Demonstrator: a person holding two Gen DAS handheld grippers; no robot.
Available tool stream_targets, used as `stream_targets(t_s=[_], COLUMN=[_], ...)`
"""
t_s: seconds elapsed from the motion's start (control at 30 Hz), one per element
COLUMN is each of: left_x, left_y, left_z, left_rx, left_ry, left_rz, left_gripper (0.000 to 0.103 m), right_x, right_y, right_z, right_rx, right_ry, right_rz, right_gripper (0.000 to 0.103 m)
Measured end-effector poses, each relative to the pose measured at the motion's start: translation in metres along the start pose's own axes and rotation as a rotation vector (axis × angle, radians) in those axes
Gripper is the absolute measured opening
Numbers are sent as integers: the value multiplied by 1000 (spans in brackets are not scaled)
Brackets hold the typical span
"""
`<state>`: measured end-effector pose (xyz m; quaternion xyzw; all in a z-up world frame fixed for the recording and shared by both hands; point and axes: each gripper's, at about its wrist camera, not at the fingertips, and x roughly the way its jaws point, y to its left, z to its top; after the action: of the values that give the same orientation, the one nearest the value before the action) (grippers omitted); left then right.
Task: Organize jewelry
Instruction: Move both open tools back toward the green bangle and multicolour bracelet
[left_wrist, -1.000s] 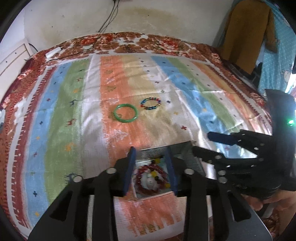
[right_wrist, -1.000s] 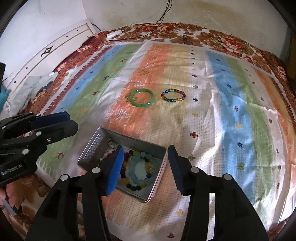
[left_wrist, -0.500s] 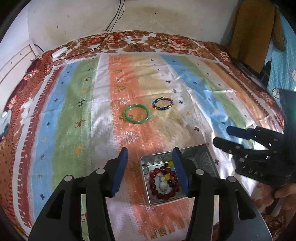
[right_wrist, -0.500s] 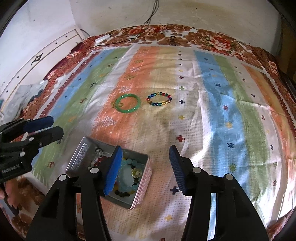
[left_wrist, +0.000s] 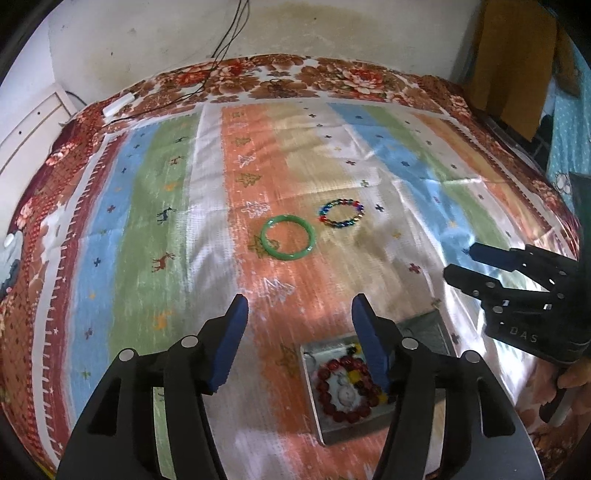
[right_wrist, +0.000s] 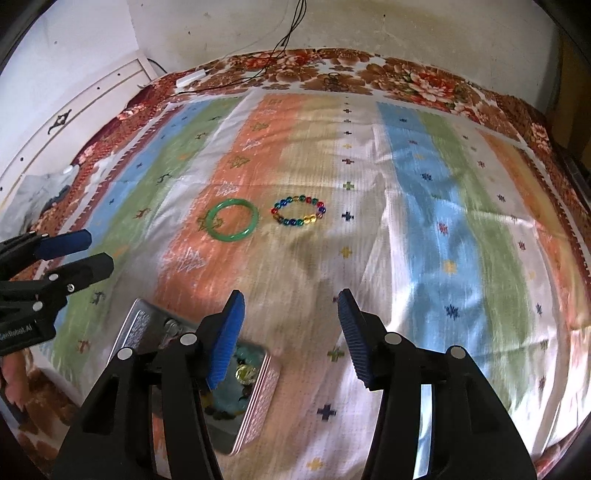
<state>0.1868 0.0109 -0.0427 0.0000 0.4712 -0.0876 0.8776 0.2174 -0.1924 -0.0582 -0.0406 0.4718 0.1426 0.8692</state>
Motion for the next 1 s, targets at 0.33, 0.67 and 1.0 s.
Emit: stream_targets(t_s=[0.33,0.67,1.0], left_x=[22,38,58], left_y=[8,7,13], left_z=[18,28,38], left_rx=[11,27,7], left_ry=[6,27,50], left_rz=[39,48,44], left_gripper=[61,61,66], right_x=[15,35,54], right_y=[-6,-13,-16], right_z=[15,29,42], right_rx=[36,55,75], right_ry=[3,16,47], right_rz=[-8,-10,2], right_gripper=[52,52,52])
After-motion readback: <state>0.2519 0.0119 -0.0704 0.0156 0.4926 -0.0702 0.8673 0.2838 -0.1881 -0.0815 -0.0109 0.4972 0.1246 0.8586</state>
